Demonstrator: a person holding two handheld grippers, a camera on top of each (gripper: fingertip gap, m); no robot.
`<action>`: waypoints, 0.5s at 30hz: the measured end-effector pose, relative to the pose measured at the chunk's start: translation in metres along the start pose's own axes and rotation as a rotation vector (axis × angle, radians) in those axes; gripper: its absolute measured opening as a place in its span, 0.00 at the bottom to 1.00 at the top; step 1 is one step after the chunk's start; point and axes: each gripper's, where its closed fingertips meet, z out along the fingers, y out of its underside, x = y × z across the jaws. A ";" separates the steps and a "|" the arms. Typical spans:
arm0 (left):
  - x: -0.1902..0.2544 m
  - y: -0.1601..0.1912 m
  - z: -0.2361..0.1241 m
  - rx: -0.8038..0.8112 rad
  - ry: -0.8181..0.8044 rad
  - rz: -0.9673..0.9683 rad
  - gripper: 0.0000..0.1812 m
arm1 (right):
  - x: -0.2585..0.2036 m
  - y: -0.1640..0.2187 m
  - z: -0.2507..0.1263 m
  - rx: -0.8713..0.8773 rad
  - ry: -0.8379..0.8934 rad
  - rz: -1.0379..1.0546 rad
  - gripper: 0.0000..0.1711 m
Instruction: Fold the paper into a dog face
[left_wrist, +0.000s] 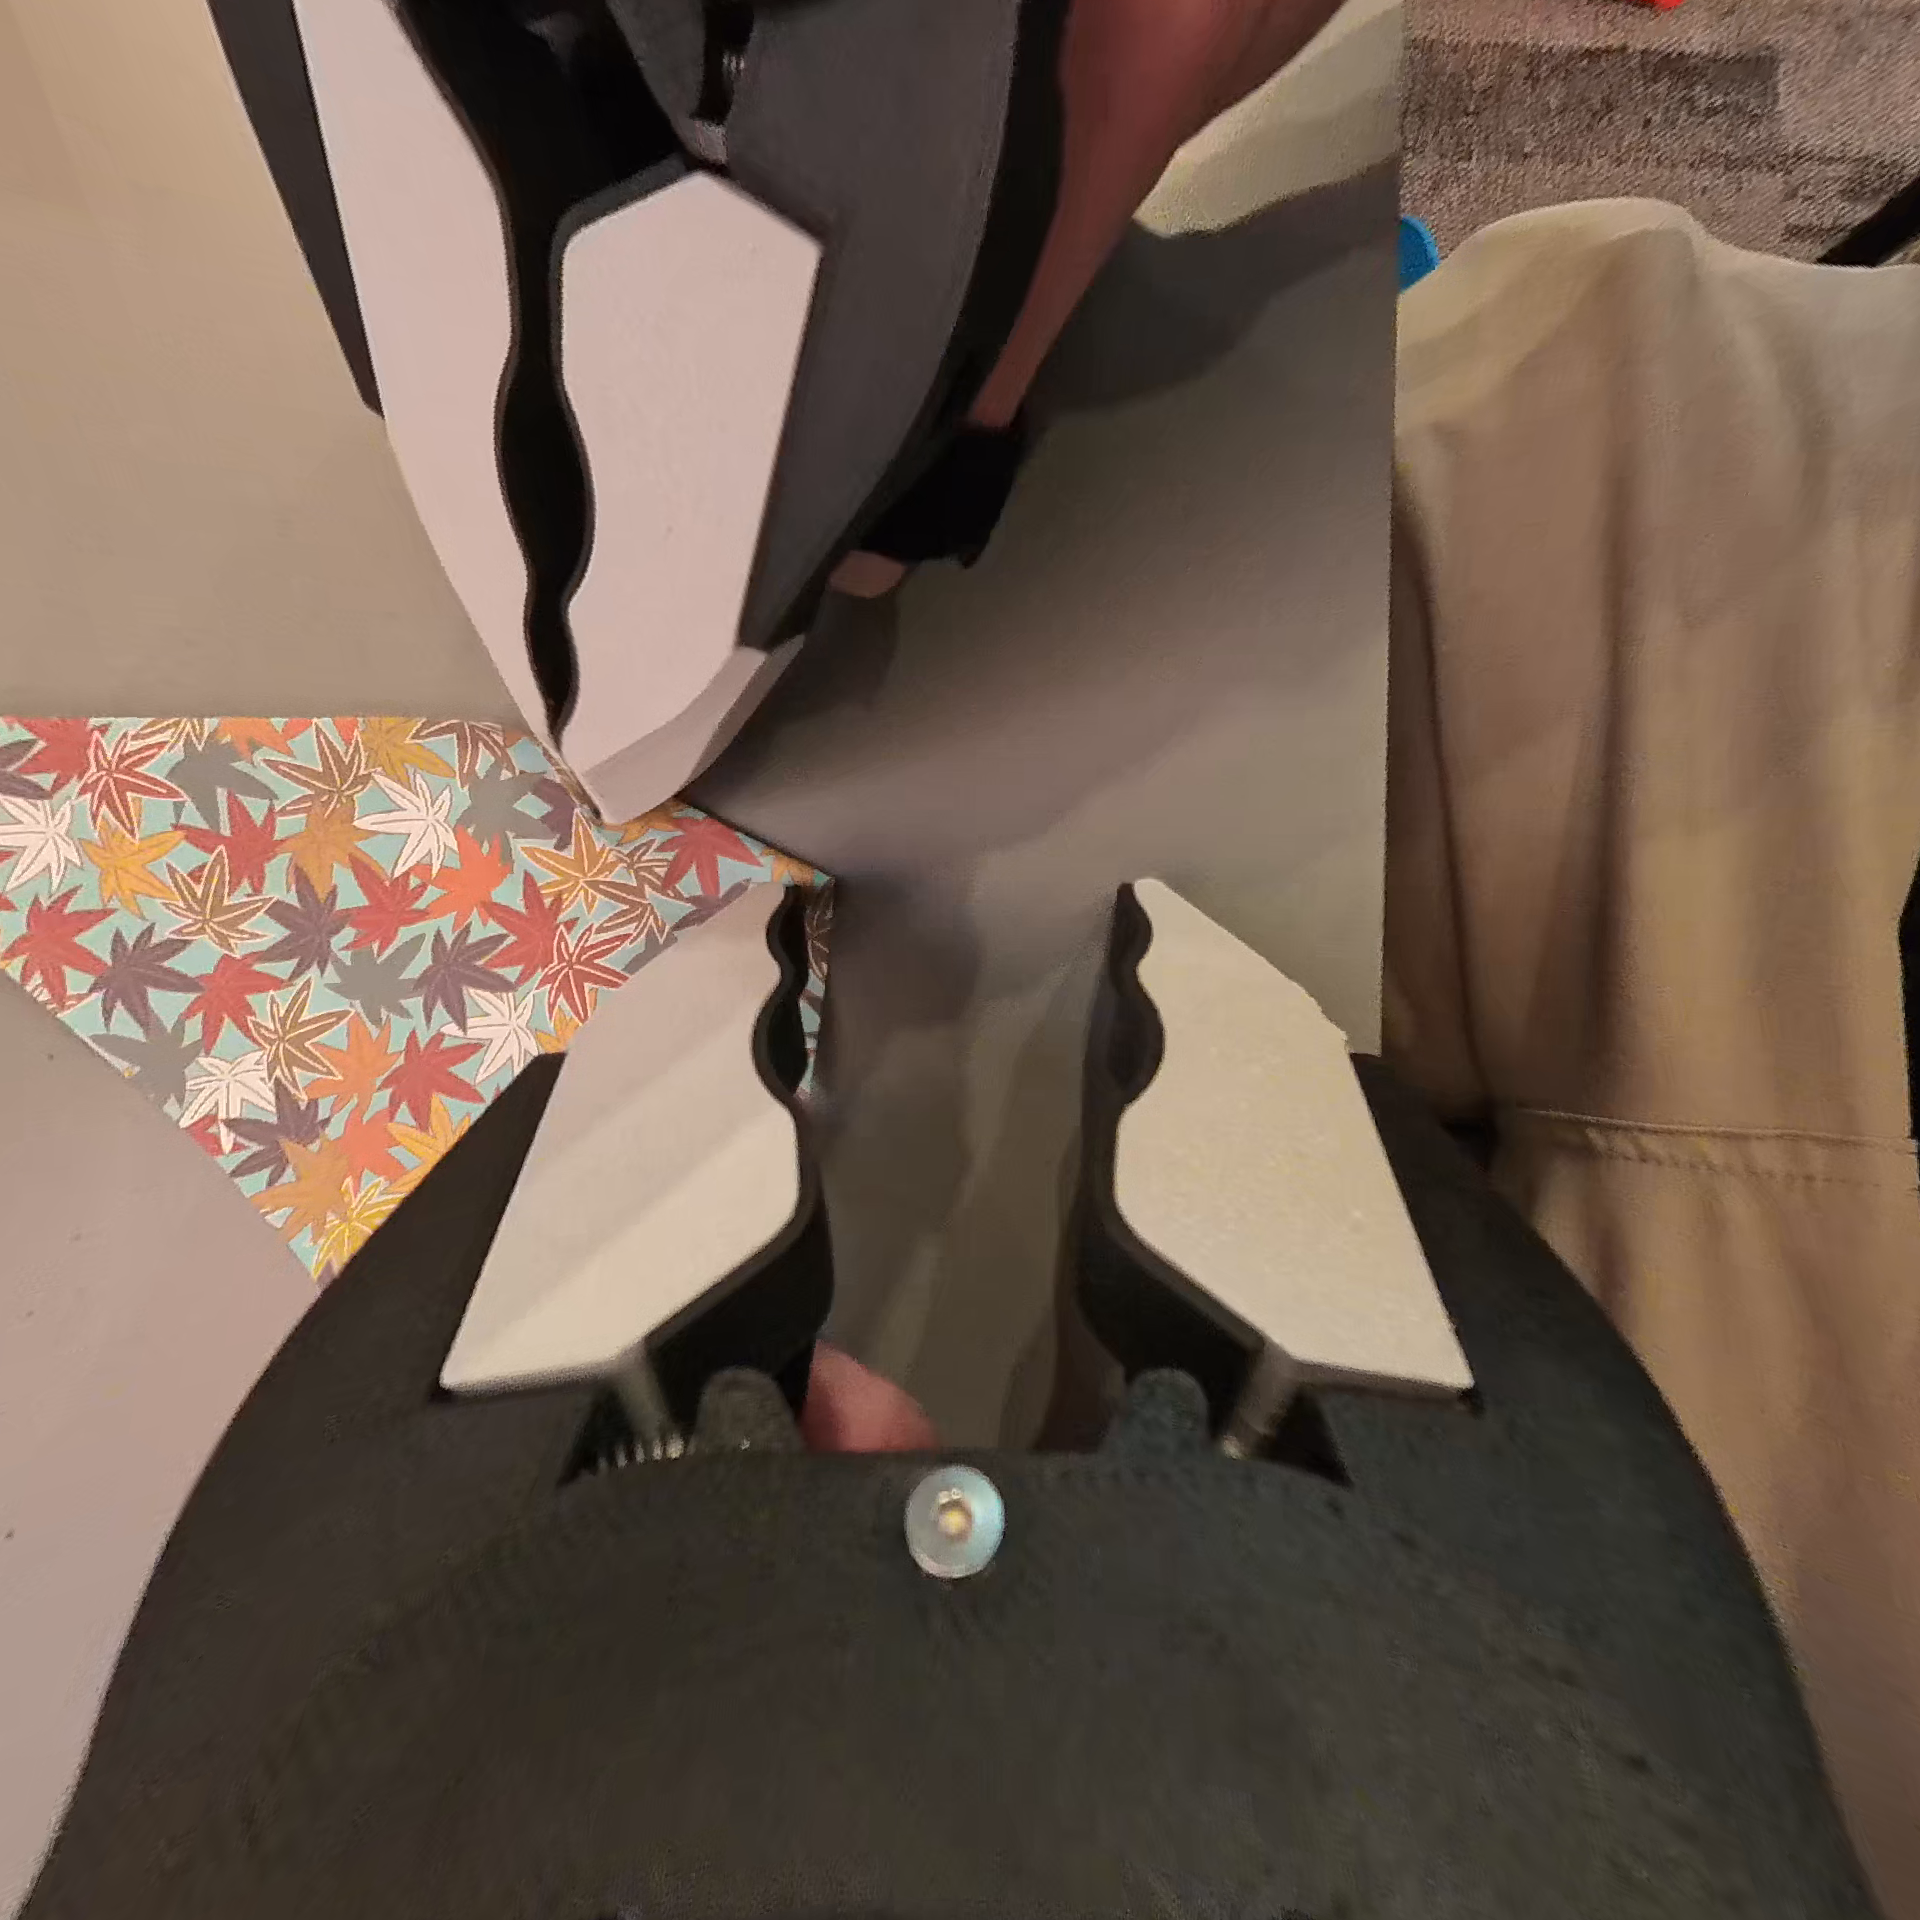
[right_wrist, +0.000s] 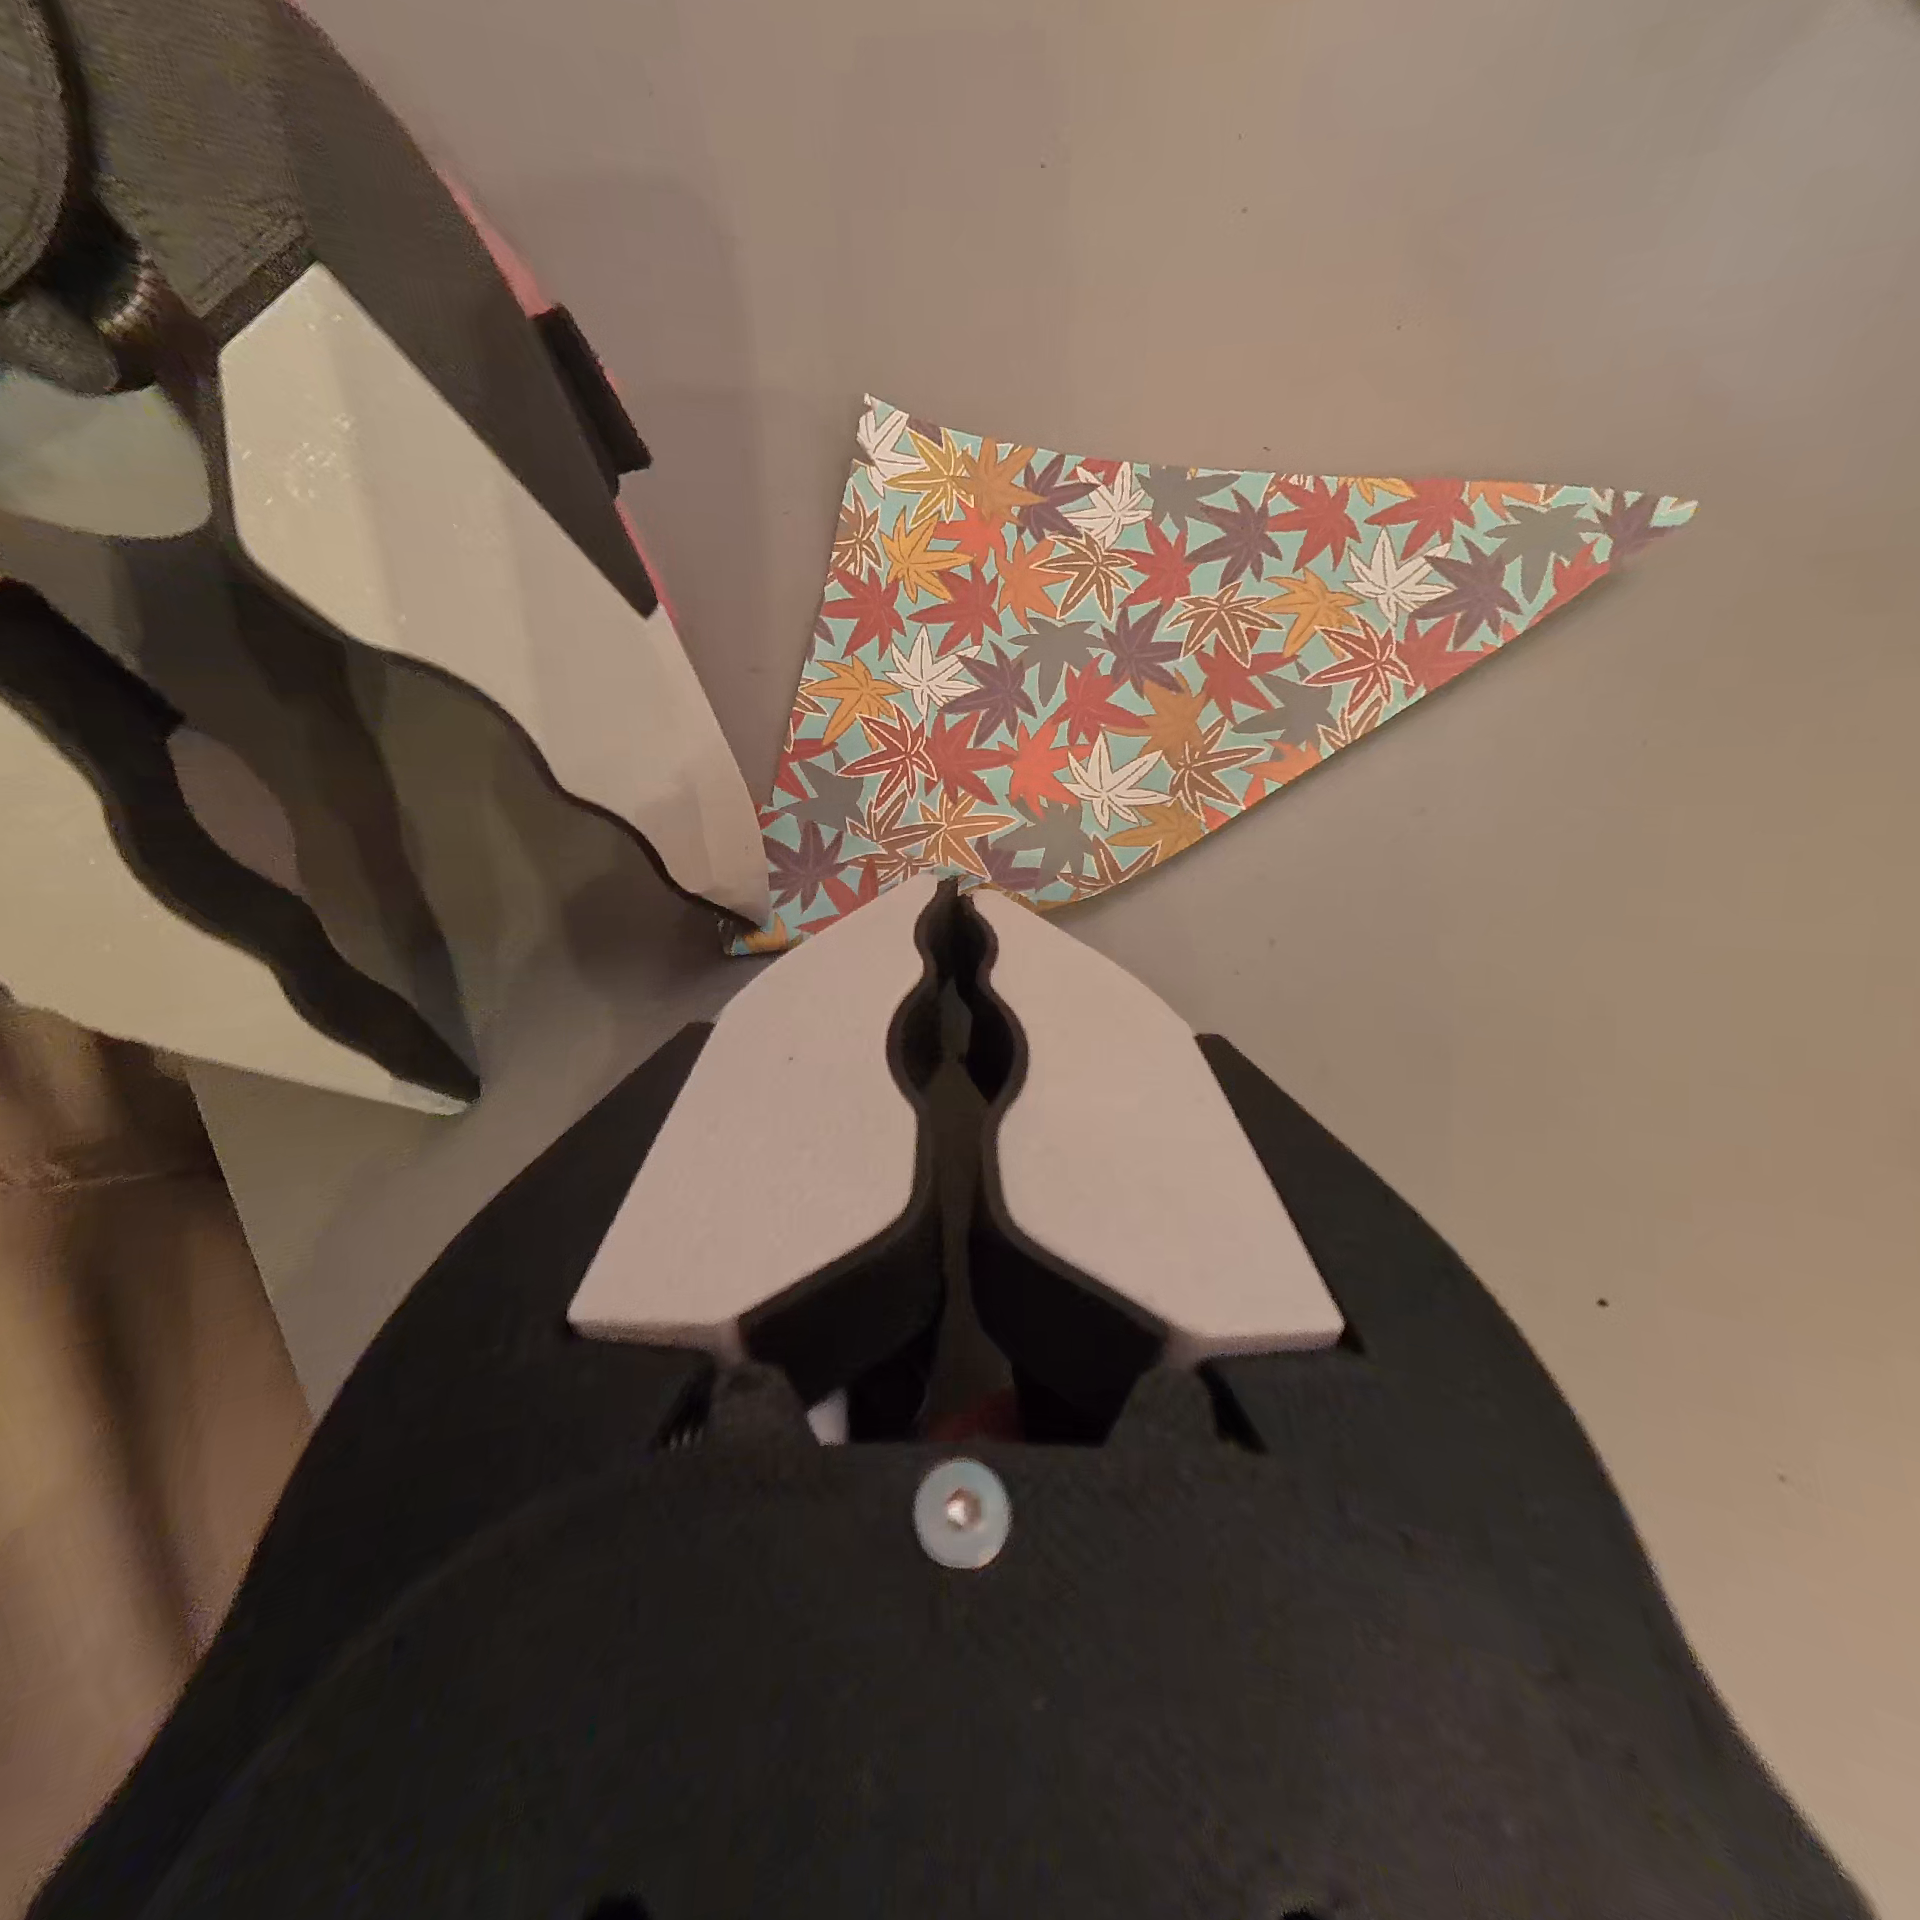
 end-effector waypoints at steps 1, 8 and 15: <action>0.000 0.000 0.000 0.005 0.002 0.001 0.31 | 0.000 0.000 0.000 0.004 -0.004 -0.018 0.00; -0.001 0.000 -0.001 0.019 0.011 0.003 0.30 | -0.025 -0.002 -0.006 0.006 -0.130 -0.176 0.00; -0.001 0.001 -0.001 0.020 0.019 0.006 0.30 | -0.010 0.000 0.001 -0.002 -0.046 -0.183 0.00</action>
